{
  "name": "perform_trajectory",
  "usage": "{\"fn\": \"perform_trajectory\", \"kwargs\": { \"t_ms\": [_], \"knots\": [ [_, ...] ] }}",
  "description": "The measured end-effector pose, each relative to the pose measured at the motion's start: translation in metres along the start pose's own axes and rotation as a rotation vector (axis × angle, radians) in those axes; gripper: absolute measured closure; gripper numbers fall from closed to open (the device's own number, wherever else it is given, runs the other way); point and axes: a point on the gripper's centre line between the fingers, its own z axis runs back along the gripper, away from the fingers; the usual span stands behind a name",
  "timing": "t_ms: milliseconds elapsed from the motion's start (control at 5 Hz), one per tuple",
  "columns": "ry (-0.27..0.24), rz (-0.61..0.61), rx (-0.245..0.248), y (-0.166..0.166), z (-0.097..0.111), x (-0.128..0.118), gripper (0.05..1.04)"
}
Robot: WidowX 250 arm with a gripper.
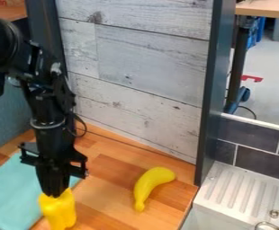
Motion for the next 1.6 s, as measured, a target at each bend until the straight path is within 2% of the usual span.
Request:
{"fn": "perform_trajectory", "kwargs": {
  "t_ms": [200, 400, 600, 800, 1000, 1400, 1600],
  "knots": [
    [-0.058, -0.024, 0.006, 0.003, 0.023, 0.023, 0.975],
    [-0.148, -0.042, 0.026, 0.008, 0.057, 0.051, 0.975],
    [-0.196, -0.028, 0.051, 0.015, 0.07, 0.078, 0.975],
    [-0.158, -0.011, 0.065, 0.024, 0.064, 0.099, 0.975],
    [-0.092, 0.029, 0.078, 0.048, 0.045, 0.116, 0.975],
    [-0.034, 0.038, 0.071, 0.06, 0.016, 0.149, 0.975],
    [-0.011, 0.035, 0.058, 0.06, 0.003, 0.153, 0.975]
  ]
}}
